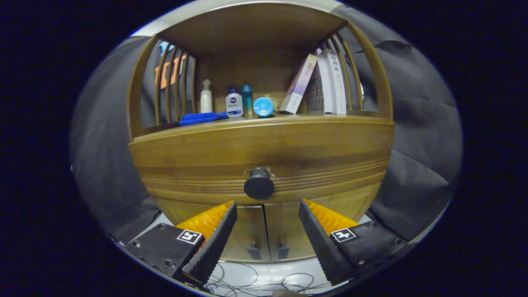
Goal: Pull open the drawer, take out the items inside it, and place them on the countertop above the cabinet.
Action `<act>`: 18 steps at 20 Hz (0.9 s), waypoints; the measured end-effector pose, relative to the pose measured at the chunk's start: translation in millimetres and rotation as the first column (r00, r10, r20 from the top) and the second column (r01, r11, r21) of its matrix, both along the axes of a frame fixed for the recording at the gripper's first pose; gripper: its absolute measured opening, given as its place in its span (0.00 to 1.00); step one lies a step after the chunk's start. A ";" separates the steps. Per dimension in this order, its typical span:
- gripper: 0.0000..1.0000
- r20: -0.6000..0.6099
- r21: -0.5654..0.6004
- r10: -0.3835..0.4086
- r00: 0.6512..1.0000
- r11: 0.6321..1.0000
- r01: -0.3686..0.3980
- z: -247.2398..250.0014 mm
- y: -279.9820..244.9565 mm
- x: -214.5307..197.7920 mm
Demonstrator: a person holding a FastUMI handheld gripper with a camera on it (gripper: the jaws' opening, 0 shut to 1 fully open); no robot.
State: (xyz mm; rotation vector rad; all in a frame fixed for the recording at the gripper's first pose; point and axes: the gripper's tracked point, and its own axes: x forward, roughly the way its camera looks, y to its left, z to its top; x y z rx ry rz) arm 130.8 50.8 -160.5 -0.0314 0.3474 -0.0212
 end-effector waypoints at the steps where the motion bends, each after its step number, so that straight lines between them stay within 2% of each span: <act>1: 0.99 0.022 -0.010 0.019 1.000 1.000 -0.019 10.7 1.2 -19.9; 4: 0.99 0.106 -0.017 0.071 0.992 0.997 -0.070 55.7 7.5 -79.7; 7: 0.99 0.211 -0.040 0.127 0.969 0.992 -0.121 104.0 13.8 -120.1; 10: 0.99 0.308 -0.010 0.124 0.943 0.992 -0.128 139.0 3.3 -144.7; 12: 0.98 0.319 0.031 0.088 0.944 0.994 -0.104 141.5 -11.9 -148.7; 18: 0.99 0.252 0.034 0.046 0.967 0.998 -0.057 105.3 -43.7 -137.9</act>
